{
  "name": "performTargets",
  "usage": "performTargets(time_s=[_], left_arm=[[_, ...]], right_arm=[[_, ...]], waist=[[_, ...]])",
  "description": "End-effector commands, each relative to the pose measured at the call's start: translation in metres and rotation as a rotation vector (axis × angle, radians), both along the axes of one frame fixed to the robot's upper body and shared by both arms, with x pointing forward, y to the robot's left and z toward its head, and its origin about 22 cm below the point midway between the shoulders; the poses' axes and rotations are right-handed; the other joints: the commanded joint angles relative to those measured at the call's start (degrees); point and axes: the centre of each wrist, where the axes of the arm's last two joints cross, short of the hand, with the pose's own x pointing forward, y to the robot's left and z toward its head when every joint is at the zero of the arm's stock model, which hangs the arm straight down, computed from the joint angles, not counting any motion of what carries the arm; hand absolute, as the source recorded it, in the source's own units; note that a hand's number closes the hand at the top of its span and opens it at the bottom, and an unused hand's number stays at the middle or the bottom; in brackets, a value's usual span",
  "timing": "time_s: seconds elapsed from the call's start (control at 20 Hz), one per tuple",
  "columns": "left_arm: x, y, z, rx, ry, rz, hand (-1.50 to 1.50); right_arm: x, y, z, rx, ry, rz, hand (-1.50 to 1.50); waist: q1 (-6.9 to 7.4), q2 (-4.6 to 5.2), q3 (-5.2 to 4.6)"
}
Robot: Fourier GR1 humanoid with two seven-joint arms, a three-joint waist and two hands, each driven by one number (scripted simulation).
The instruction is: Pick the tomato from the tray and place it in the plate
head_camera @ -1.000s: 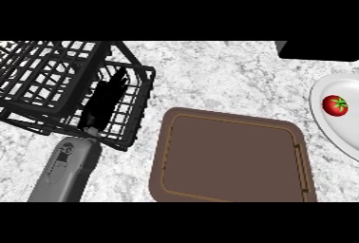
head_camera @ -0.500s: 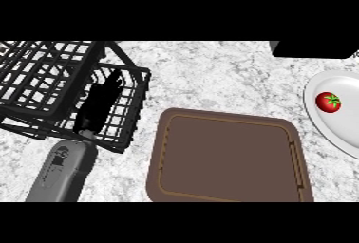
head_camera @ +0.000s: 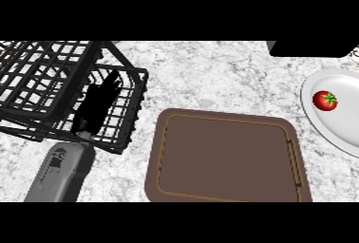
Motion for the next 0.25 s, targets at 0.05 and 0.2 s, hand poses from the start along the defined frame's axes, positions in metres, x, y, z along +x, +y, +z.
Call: performTargets(time_s=[0.05,0.2], left_arm=[[-0.054,0.021,-0.064,-0.032,0.167,0.067,0.00],[-0.049,0.014,-0.064,-0.036,0.173,0.051,0.00]], right_arm=[[-0.026,-0.010,-0.005,0.046,-0.035,0.098,-1.50],[-0.032,-0.005,-0.020,0.018,-0.037,0.098,-1.50]], waist=[[0.27,0.17,-0.71],[-0.31,0.35,-0.68]])
